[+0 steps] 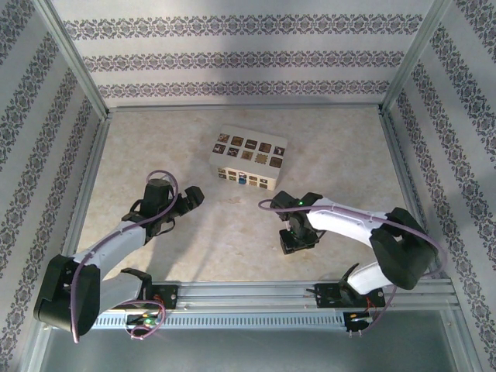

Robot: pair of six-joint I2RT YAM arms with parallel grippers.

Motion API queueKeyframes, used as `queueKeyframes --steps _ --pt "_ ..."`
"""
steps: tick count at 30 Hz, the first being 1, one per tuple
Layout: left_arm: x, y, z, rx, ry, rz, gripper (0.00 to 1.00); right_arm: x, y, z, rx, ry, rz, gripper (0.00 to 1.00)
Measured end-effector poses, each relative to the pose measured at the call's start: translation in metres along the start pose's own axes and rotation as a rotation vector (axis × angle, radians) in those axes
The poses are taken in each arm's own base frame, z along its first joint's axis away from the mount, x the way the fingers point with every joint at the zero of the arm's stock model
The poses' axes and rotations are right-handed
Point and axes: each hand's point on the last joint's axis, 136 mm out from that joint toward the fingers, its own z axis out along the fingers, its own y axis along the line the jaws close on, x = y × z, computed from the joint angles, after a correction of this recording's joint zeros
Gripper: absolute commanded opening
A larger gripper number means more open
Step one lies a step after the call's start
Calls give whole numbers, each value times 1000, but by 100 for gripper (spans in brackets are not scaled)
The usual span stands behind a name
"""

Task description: Unlock a padlock with a key

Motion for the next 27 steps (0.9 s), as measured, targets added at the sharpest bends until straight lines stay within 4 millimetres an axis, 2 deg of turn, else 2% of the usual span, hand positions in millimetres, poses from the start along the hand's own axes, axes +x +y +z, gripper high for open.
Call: queueKeyframes --steps 7,13,27 --pt "0 0 0 1 -1 0 99 -6 5 4 4 6 -8 26" --pt "0 0 1 1 0 1 99 -7 6 4 0 -1 -5 19" --pt "0 0 1 -2 2 0 99 -9 6 8 6 4 -4 10"
